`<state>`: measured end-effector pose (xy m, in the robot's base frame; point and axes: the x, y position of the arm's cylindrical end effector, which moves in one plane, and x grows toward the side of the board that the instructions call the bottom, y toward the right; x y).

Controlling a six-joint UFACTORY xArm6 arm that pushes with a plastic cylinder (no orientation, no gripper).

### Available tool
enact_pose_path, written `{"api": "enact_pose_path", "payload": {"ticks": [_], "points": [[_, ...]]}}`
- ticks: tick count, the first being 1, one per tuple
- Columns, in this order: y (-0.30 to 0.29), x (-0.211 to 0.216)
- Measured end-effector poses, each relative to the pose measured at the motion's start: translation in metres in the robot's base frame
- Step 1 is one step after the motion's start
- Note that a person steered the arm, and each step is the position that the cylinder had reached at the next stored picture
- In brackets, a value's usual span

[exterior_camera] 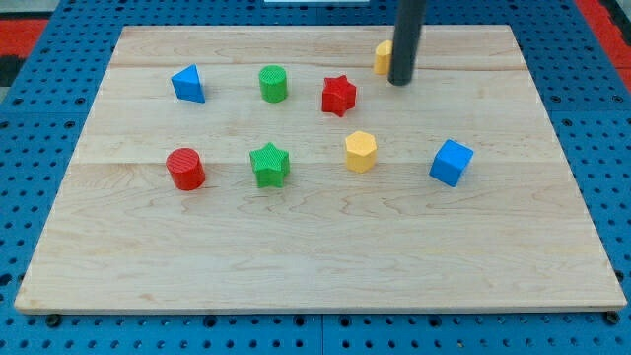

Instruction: Move the red star along with the hexagon towards the heart

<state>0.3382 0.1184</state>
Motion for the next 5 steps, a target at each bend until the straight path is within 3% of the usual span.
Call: {"api": "enact_pose_path", "payload": {"ticks": [3,5], "points": [[-0.039,0.102],[-0.094,0.131]]}}
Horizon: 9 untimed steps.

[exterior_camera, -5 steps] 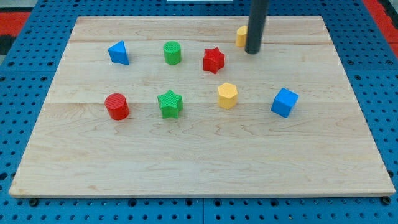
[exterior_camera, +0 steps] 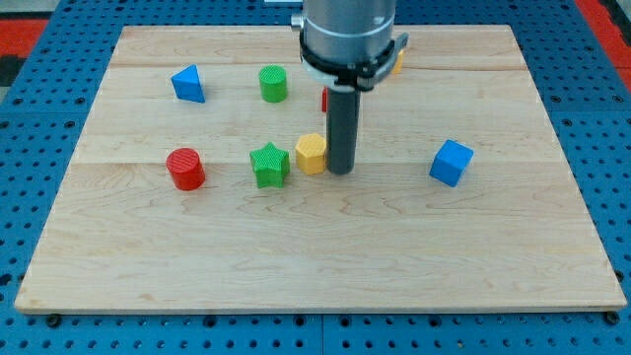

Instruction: Move the red star along with the hexagon towards the heart

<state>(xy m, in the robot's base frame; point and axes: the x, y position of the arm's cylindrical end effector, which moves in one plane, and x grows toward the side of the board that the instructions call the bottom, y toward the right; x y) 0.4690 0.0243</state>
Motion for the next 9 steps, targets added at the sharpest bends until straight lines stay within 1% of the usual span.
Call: {"api": "enact_pose_path", "payload": {"ticks": [1,2,3,4,5,6,9], "points": [[-0.010,0.017],[-0.010,-0.017],[-0.009,-0.040],[-0.007,-0.002],[-0.053,-0.011],[-0.051,-0.038],[-0.031,-0.097]]}}
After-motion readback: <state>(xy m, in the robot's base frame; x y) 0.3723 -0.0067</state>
